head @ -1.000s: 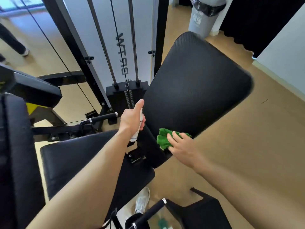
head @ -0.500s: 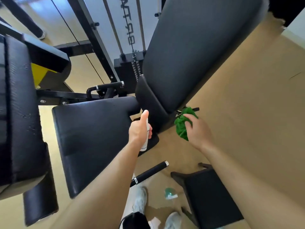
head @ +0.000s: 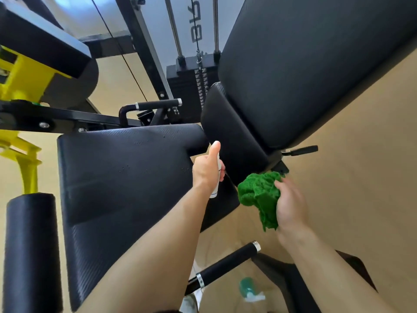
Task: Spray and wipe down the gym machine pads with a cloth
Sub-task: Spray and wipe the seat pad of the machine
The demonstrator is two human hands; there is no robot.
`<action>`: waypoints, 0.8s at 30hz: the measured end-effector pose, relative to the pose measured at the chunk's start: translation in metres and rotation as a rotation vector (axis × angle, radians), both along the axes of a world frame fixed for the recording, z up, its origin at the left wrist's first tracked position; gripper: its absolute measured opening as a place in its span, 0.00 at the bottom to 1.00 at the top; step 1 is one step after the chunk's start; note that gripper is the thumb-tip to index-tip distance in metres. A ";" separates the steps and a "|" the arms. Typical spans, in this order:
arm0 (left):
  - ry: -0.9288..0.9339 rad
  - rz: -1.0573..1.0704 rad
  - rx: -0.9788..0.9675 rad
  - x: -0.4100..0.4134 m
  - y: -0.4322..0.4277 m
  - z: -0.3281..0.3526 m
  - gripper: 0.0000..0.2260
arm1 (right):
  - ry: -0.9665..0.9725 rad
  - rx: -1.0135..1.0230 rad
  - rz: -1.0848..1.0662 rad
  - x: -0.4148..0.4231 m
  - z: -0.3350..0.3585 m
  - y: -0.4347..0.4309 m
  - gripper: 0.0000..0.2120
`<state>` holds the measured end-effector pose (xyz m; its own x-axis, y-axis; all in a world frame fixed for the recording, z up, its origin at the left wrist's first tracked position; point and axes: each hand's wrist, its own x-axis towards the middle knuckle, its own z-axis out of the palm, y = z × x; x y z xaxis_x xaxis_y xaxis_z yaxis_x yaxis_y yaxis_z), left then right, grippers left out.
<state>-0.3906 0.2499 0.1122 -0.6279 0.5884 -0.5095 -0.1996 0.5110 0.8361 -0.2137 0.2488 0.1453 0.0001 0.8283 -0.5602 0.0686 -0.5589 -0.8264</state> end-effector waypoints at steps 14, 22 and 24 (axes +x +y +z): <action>-0.109 0.032 0.046 -0.023 0.023 -0.033 0.30 | -0.002 0.048 -0.085 0.001 -0.016 -0.009 0.12; -0.033 -0.201 0.019 0.011 -0.014 -0.047 0.28 | 0.018 0.029 -0.166 0.005 -0.006 -0.015 0.13; -0.030 -0.095 0.022 0.009 -0.009 -0.043 0.30 | 0.029 0.051 -0.130 0.005 0.002 -0.014 0.13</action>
